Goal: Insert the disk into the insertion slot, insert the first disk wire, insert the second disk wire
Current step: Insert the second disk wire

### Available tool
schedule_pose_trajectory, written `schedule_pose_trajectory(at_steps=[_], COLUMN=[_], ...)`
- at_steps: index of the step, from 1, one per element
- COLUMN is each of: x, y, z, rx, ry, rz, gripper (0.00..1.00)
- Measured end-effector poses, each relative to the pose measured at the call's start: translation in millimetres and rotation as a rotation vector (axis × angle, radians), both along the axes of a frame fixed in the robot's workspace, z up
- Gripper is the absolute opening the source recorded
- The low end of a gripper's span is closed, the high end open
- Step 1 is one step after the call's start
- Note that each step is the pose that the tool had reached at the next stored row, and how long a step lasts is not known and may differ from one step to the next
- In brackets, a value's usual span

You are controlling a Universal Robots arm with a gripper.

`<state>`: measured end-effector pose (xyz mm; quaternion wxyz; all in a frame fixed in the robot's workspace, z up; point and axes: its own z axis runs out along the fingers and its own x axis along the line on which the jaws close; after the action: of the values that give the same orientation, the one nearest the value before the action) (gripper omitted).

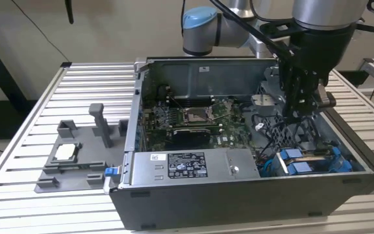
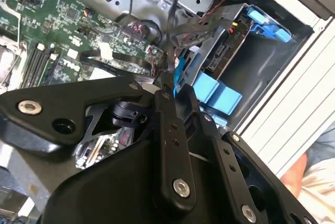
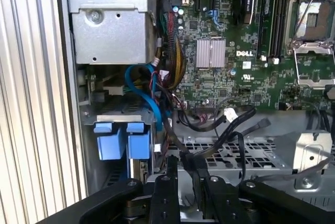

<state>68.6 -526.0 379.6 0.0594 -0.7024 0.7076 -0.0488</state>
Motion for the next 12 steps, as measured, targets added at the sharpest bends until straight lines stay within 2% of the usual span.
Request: schedule_pose_trajectory(at_steps=[7, 12], x=[-4.7, -9.2], y=[8.7, 10.1], z=[-5.7, -7.6], rx=[-0.0297, -0.0493], ry=[-0.0059, -0.0072], rz=[0.026, 0.042], gripper=[0.27, 0.27])
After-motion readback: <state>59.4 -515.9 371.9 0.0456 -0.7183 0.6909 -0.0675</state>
